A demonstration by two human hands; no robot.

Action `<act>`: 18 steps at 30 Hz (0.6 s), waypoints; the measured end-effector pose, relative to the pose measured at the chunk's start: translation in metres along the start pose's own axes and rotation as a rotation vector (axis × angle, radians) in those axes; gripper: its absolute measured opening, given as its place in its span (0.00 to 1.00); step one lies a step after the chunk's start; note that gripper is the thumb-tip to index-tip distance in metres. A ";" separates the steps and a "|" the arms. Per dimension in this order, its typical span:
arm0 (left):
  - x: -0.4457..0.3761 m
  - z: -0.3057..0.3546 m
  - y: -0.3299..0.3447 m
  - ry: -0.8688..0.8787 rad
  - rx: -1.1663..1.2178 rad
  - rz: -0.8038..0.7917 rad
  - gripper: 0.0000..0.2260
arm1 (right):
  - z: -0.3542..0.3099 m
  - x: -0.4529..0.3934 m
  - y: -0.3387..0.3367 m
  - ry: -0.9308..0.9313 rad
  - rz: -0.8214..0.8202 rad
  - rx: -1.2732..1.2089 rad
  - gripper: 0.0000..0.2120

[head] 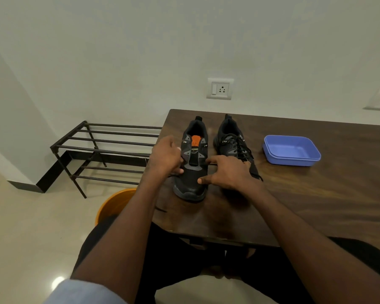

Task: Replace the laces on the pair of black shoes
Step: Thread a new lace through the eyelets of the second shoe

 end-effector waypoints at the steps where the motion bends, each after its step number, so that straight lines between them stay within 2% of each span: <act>1: 0.000 -0.001 -0.002 -0.022 0.195 -0.007 0.06 | 0.000 -0.001 0.000 -0.010 -0.004 -0.021 0.41; 2: 0.002 -0.001 -0.004 -0.039 0.323 -0.015 0.07 | 0.000 0.001 0.000 -0.014 -0.002 -0.039 0.39; 3: 0.003 -0.002 -0.005 -0.047 0.345 -0.004 0.08 | 0.000 0.002 -0.002 -0.009 0.011 -0.047 0.37; 7: 0.004 -0.004 -0.021 0.028 -0.222 0.121 0.11 | -0.001 0.012 -0.009 0.033 0.106 -0.035 0.14; 9: 0.005 -0.002 -0.031 -0.010 -0.286 0.033 0.12 | 0.000 0.015 -0.016 0.036 0.143 -0.085 0.14; 12: 0.009 0.007 -0.037 0.001 -0.187 -0.108 0.16 | -0.003 0.026 -0.031 0.006 0.114 -0.196 0.13; 14: 0.015 0.018 -0.035 0.098 -0.067 -0.161 0.15 | -0.009 0.040 -0.042 -0.029 0.047 -0.391 0.13; 16: 0.018 0.029 -0.029 0.180 0.027 -0.211 0.15 | -0.015 0.058 -0.053 -0.077 -0.076 -0.707 0.13; 18: 0.021 0.038 -0.023 0.245 0.055 -0.234 0.17 | -0.020 0.075 -0.063 -0.196 -0.157 -0.964 0.13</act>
Point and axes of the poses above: each hand's wrist, its own x-axis away from the middle knuckle, its own y-axis out of the palm, z = x × y, the point moved 4 cm from there along -x, towards the middle knuckle, and after that the axes turned 15 degrees about -z, right-handed, at the moved point
